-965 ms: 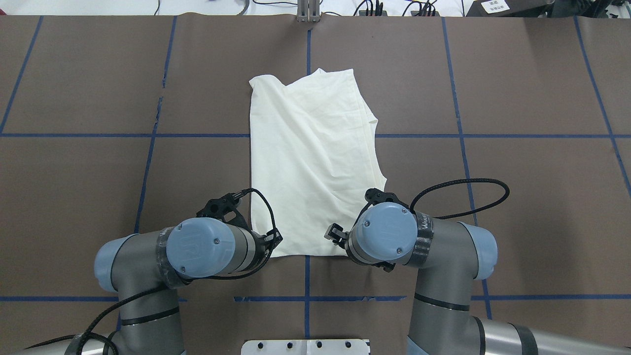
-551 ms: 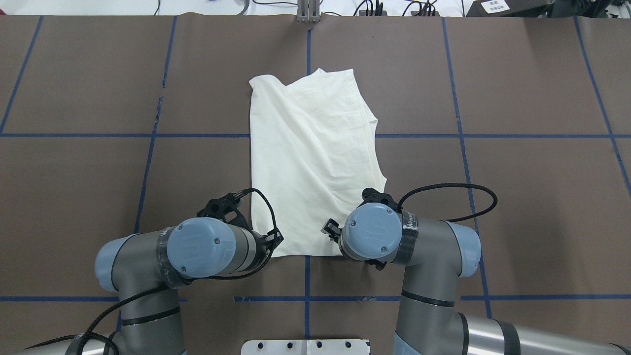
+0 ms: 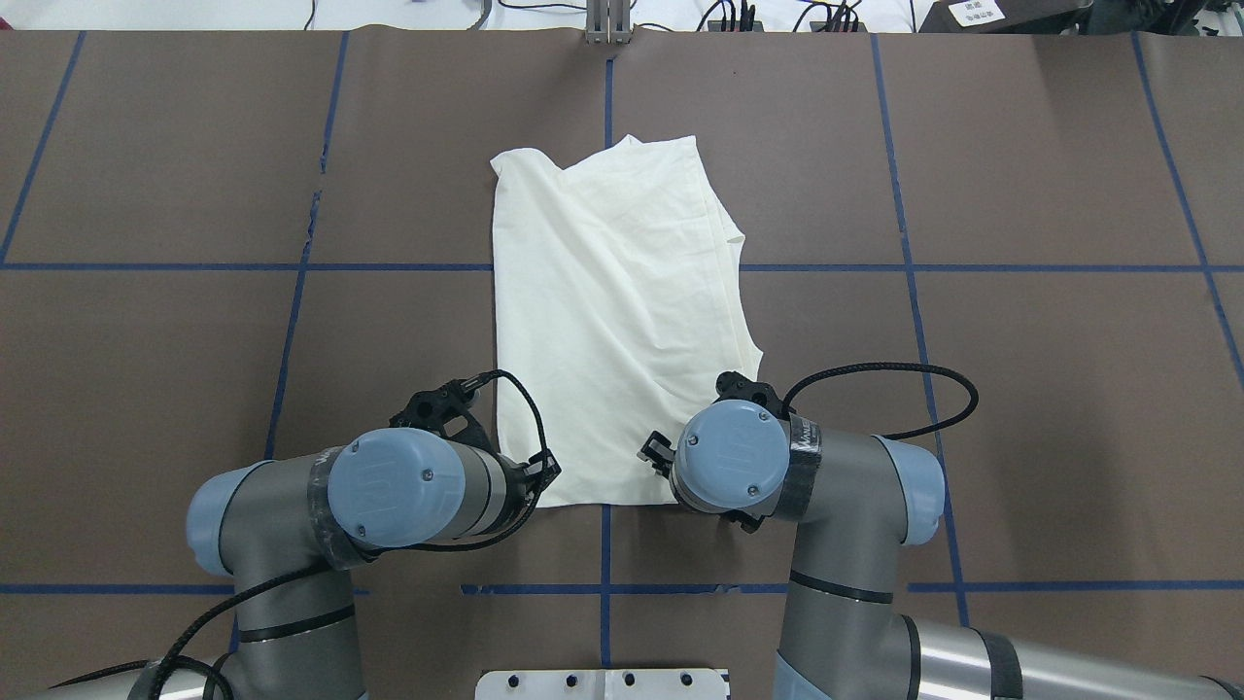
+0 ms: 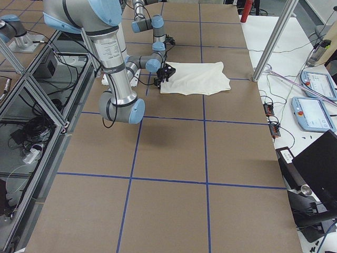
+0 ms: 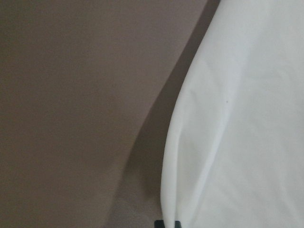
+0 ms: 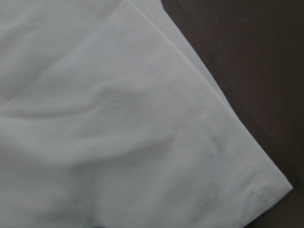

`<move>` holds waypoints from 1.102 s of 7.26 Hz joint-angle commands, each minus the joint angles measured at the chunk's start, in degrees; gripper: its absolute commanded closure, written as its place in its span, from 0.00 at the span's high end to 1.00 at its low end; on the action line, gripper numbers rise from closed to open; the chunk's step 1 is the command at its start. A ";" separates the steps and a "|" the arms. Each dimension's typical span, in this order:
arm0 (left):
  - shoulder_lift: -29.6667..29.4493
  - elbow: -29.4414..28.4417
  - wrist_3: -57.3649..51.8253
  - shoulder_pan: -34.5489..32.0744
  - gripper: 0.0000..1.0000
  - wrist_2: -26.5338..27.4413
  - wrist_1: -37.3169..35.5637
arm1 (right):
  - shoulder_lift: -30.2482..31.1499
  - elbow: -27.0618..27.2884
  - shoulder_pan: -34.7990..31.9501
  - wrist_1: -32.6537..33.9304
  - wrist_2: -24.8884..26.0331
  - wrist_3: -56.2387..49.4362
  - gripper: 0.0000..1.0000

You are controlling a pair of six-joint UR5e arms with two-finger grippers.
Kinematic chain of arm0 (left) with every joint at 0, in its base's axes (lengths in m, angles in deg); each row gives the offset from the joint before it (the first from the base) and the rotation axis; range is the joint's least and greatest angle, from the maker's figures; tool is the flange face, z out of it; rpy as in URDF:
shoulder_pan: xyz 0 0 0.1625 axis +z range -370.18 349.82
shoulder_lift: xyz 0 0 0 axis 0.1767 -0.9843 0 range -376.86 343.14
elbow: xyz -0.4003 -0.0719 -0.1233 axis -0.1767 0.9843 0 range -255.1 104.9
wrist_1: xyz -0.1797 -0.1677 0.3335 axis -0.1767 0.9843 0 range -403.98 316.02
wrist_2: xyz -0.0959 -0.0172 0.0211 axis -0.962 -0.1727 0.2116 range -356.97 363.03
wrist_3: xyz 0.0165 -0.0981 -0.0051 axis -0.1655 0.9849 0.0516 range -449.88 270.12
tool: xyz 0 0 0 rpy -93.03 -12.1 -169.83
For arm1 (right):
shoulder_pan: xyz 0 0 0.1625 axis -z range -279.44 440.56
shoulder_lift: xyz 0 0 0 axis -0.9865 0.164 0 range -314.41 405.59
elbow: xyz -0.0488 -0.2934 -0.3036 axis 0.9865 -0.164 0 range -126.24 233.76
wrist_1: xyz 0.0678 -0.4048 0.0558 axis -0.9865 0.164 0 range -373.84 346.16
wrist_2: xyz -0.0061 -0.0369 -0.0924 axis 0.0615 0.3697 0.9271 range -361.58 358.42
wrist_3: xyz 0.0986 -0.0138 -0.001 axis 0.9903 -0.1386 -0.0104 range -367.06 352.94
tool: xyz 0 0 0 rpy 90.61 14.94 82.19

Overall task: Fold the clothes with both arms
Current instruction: 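Grasp the shirt's edge nearest the robot with both grippers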

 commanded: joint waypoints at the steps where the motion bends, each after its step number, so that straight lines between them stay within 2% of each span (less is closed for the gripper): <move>1: 0.07 -0.05 0.00 0.00 0.00 -0.01 0.00 | 0.03 0.23 0.02 0.07 -0.20 -0.03 0.38; 2: 0.07 -0.05 -0.09 0.00 0.00 -0.01 0.00 | -0.24 0.40 0.02 0.16 -0.20 -0.03 0.26; 4: 0.16 -0.05 -0.09 0.00 0.00 -0.01 0.00 | -0.24 1.98 -0.33 0.16 -0.37 -0.03 0.12; 6: -0.01 -0.05 -0.09 0.00 0.00 -0.10 0.00 | -0.41 2.25 -0.68 0.16 -0.46 -0.03 0.07; 8: 0.07 -0.23 -0.09 0.00 0.00 -0.19 0.35 | -0.41 1.64 -0.68 0.07 -0.46 -0.03 0.07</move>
